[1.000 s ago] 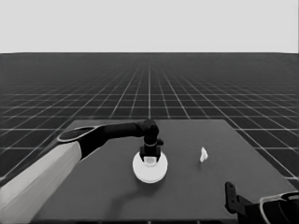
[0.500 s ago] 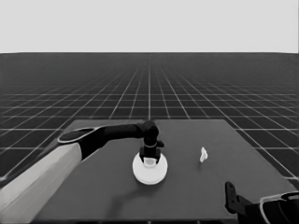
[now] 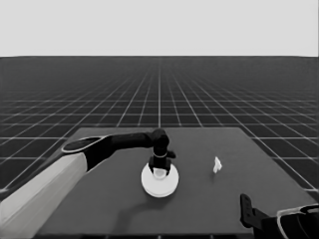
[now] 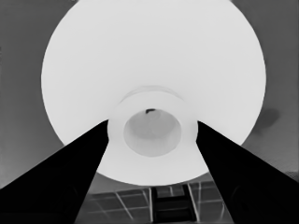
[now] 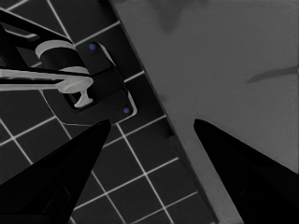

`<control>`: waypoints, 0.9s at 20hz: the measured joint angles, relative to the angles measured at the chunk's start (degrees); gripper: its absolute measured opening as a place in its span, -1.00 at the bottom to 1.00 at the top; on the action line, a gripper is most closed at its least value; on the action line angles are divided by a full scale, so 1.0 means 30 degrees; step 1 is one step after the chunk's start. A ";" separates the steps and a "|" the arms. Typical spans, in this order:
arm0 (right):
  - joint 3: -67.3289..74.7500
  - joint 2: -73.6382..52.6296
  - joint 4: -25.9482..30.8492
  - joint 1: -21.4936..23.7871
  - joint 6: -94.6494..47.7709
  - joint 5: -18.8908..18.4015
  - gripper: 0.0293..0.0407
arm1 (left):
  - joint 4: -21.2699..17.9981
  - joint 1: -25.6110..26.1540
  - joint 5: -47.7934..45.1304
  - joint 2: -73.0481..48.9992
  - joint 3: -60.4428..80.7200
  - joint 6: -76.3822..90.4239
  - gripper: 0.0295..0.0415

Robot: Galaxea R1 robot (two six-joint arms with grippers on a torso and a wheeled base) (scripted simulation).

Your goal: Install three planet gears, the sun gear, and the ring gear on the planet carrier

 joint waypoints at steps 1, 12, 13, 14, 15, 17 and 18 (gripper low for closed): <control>0.0000 0.0000 0.0000 0.0000 0.0000 0.0000 0.61 | 0.0000 0.0000 0.0000 0.0000 0.0000 0.0166 -0.11; 0.0000 0.0000 0.0000 0.0000 0.0000 0.0000 0.61 | 0.0000 0.0000 0.0001 -0.0002 -0.0001 0.1999 -0.12; 0.0000 0.0000 0.0000 0.0000 0.0000 0.0000 0.61 | 0.0000 0.0000 0.0001 -0.0002 -0.0001 0.2166 -0.12; 0.0000 0.0000 0.0000 0.0000 0.0000 0.0000 0.61 | 0.0000 0.0000 0.0001 -0.0001 -0.0001 0.2333 -0.11; 0.0000 0.0000 0.0000 0.0000 0.0000 0.0000 0.61 | 0.0000 0.0000 0.0000 -0.0001 0.0000 0.2500 -0.11; 0.0000 0.0000 0.0000 0.0000 0.0000 0.0000 0.61 | 0.0000 0.0000 0.0001 0.0000 0.0000 0.2833 -0.12; 0.0000 0.0000 0.0000 0.0000 0.0000 0.0000 0.61 | -0.0001 0.0001 0.0001 -0.0001 0.0000 0.3000 -0.11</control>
